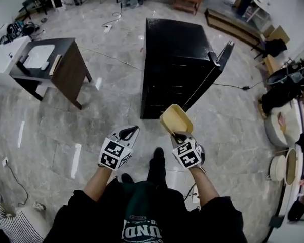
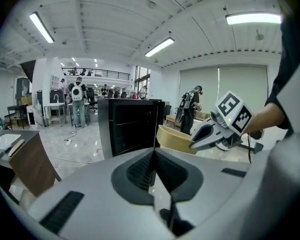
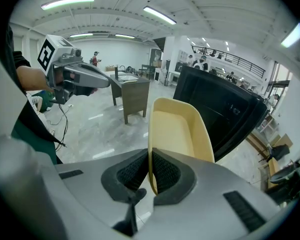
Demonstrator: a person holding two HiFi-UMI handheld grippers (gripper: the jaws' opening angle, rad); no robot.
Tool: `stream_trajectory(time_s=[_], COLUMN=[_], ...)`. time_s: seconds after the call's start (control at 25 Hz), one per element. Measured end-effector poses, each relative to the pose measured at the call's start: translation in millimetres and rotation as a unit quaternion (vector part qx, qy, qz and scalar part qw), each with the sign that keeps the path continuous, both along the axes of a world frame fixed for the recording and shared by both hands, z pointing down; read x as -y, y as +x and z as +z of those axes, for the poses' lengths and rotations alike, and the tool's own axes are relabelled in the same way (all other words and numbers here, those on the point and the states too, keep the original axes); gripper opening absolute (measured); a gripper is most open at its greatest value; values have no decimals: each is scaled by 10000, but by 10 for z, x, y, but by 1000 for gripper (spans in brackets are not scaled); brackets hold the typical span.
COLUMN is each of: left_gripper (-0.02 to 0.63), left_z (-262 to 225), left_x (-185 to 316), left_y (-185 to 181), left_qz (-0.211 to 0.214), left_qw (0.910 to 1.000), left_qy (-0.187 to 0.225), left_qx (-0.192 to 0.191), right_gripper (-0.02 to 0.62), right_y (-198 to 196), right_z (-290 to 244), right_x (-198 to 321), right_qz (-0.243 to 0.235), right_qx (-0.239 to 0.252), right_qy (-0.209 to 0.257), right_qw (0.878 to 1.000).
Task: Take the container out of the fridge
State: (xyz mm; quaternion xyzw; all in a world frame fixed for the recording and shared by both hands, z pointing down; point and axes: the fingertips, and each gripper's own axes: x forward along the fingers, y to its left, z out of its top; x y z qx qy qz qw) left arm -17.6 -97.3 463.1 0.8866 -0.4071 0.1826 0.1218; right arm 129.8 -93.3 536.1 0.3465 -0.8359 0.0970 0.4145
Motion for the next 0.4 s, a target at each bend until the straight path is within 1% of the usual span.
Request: stream_trajectory(time_s=[0.4], left_gripper=[14], left_z=[29], left_x=[83], left_y=[-82], left_qz=[-77], left_qw=[10000], left_qy=[1], left_qx=[-51], right_gripper=[43], right_y=[-73], right_z=[0], right_x=[117], right_qz=[-41], right_qx=[-23], right_qy=[5], right_qw=[10000])
